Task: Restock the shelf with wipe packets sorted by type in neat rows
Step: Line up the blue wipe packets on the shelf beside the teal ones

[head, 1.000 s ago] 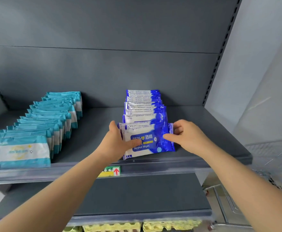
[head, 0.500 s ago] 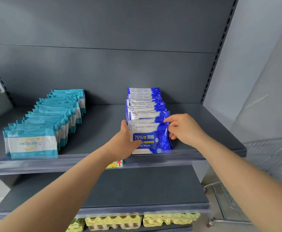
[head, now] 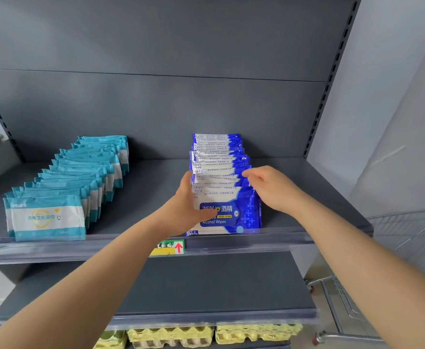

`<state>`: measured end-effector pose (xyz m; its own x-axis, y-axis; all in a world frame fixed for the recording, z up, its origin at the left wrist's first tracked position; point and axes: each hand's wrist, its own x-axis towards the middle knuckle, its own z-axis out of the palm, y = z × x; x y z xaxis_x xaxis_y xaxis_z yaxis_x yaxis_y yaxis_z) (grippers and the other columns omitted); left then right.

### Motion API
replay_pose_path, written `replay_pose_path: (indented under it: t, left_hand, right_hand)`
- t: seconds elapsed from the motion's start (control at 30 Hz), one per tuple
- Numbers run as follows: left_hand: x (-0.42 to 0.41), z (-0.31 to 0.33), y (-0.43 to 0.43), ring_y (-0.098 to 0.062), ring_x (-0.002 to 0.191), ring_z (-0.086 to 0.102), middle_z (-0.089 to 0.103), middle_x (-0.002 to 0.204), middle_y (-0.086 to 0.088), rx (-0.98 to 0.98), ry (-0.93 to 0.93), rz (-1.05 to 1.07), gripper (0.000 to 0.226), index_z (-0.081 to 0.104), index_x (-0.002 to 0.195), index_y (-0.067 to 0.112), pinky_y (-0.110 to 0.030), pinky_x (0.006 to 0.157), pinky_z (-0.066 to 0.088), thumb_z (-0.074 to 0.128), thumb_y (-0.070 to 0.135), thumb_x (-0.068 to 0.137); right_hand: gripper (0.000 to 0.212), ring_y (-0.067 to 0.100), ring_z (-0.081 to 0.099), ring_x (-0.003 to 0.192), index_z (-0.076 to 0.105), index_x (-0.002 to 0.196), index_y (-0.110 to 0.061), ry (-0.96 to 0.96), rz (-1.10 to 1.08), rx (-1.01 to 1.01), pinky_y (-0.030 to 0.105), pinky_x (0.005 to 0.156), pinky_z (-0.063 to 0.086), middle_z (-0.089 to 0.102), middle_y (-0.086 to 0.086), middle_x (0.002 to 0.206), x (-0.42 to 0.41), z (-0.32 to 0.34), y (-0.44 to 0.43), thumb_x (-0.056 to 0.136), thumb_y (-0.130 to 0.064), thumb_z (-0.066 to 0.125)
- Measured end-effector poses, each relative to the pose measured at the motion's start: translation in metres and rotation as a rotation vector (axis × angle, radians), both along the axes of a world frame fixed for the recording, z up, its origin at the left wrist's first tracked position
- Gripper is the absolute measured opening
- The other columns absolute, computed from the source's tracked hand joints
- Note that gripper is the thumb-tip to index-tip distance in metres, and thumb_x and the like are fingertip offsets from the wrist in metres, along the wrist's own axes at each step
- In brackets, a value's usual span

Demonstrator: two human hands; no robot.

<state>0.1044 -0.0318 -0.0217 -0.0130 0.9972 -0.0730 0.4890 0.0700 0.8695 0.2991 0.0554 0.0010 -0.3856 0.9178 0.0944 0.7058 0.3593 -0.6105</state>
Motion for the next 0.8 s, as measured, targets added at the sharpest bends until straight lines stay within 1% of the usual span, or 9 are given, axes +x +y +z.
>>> replay_pose_path:
  t: [0.13,0.2,0.3,0.4,0.5,0.6,0.67,0.73,0.8]
  left_hand:
    - [-0.001,-0.001,-0.003,-0.013,0.103,0.061,0.051,0.129,0.006,-0.036,0.036,0.033,0.079,0.014,0.146,0.026,-0.019,0.066,0.057,0.066,0.029,0.087]
    - [-0.004,0.0,-0.003,-0.011,0.096,0.064,0.056,0.126,0.004,-0.063,0.086,0.04,0.072,0.024,0.139,0.023,-0.017,0.064,0.056,0.069,0.033,0.084]
    - [-0.01,0.014,0.001,-0.002,0.079,0.065,0.061,0.113,0.01,-0.061,-0.008,0.065,0.071,0.028,0.135,0.021,-0.013,0.055,0.053,0.073,0.034,0.081]
    - [-0.007,0.03,0.017,-0.004,0.089,0.059,0.048,0.135,0.005,0.05,-0.052,0.132,0.071,0.02,0.146,0.028,-0.013,0.06,0.049,0.062,0.037,0.089]
    - [0.001,0.029,0.031,-0.009,0.101,0.051,0.023,0.154,0.0,0.036,0.022,0.158,0.061,0.021,0.149,0.03,-0.023,0.07,0.049,0.049,0.042,0.096]
    - [0.001,0.022,0.036,-0.009,0.082,0.058,0.037,0.138,0.003,-0.061,0.038,0.117,0.048,0.034,0.143,0.025,-0.019,0.059,0.049,0.042,0.042,0.098]
    - [-0.003,0.023,0.038,-0.005,0.077,0.06,0.051,0.124,0.004,-0.061,0.002,0.109,0.036,0.044,0.132,0.024,-0.018,0.06,0.049,0.042,0.04,0.1]
    - [-0.008,0.026,0.045,-0.005,0.082,0.059,0.055,0.126,0.005,-0.017,-0.004,0.145,0.032,0.044,0.13,0.023,-0.021,0.069,0.047,0.04,0.036,0.101]
    - [-0.014,0.027,0.057,-0.011,0.101,0.05,0.045,0.139,0.003,-0.002,-0.081,0.247,0.052,0.023,0.149,0.019,-0.029,0.085,0.041,0.039,0.036,0.102]
  right_hand:
    - [0.037,0.013,0.054,0.115,0.055,0.13,-0.019,0.043,0.013,-0.08,0.027,0.09,0.045,0.05,-0.002,0.14,0.003,-0.003,0.004,0.102,-0.03,0.034]
    - [0.041,0.01,0.052,0.115,0.047,0.14,-0.019,0.056,0.014,-0.115,0.026,0.089,0.044,0.05,-0.005,0.14,0.006,0.0,0.001,0.103,-0.03,0.034]
    - [0.039,0.018,0.055,0.114,0.047,0.137,-0.013,0.114,-0.038,-0.034,0.032,0.092,0.046,0.054,0.002,0.136,0.006,0.009,0.002,0.103,-0.026,0.032]
    - [0.046,0.014,0.046,0.126,0.03,0.148,-0.021,0.146,-0.039,-0.068,0.031,0.099,0.043,0.038,-0.002,0.15,-0.005,0.014,0.008,0.103,-0.031,0.031]
    - [0.046,0.017,0.036,0.134,0.031,0.148,-0.015,-0.01,0.063,-0.091,0.03,0.104,0.038,0.025,0.0,0.155,-0.016,0.015,0.011,0.104,-0.028,0.027]
    - [0.044,0.026,0.034,0.135,0.041,0.14,0.0,-0.195,0.093,-0.088,0.032,0.107,0.032,0.031,0.011,0.151,-0.019,0.009,0.019,0.104,-0.022,0.025]
    - [0.039,0.028,0.051,0.111,0.054,0.12,0.001,-0.138,0.067,-0.101,0.033,0.09,0.037,0.053,0.019,0.13,-0.017,0.01,0.024,0.101,-0.021,0.03]
    - [0.03,0.019,0.052,0.091,0.06,0.105,-0.013,0.073,0.008,-0.14,0.032,0.081,0.037,0.061,0.008,0.108,-0.015,0.014,0.029,0.099,-0.022,0.033]
    - [0.042,0.013,0.046,0.122,0.043,0.141,-0.019,0.191,-0.034,-0.171,0.029,0.099,0.032,0.047,-0.005,0.139,-0.013,0.016,0.038,0.101,-0.026,0.032]
